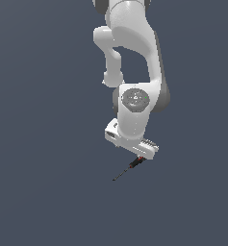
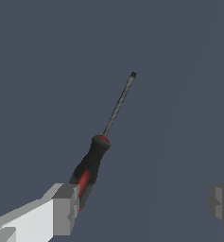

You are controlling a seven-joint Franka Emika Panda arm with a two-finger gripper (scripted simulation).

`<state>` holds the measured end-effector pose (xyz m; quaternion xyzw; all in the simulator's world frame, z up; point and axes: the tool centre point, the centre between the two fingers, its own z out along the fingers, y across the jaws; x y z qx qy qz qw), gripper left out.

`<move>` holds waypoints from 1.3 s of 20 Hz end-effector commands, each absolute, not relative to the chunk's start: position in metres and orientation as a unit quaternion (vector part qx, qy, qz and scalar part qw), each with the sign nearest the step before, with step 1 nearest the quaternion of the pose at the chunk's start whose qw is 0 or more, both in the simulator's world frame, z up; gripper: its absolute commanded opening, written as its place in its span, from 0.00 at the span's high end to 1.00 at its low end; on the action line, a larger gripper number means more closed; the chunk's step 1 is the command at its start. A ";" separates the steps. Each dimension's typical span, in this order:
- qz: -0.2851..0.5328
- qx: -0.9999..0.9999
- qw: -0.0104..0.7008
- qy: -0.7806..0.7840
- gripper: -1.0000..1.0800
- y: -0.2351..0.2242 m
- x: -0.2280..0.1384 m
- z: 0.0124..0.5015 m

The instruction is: Pick up the object and move it to a goal position.

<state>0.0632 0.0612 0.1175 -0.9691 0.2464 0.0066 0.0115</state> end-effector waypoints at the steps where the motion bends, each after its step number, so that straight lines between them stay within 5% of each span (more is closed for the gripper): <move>1: 0.006 -0.960 0.010 0.278 0.04 0.065 0.069 0.110; 26: 0.000 -0.897 0.000 0.442 0.04 0.086 0.095 0.065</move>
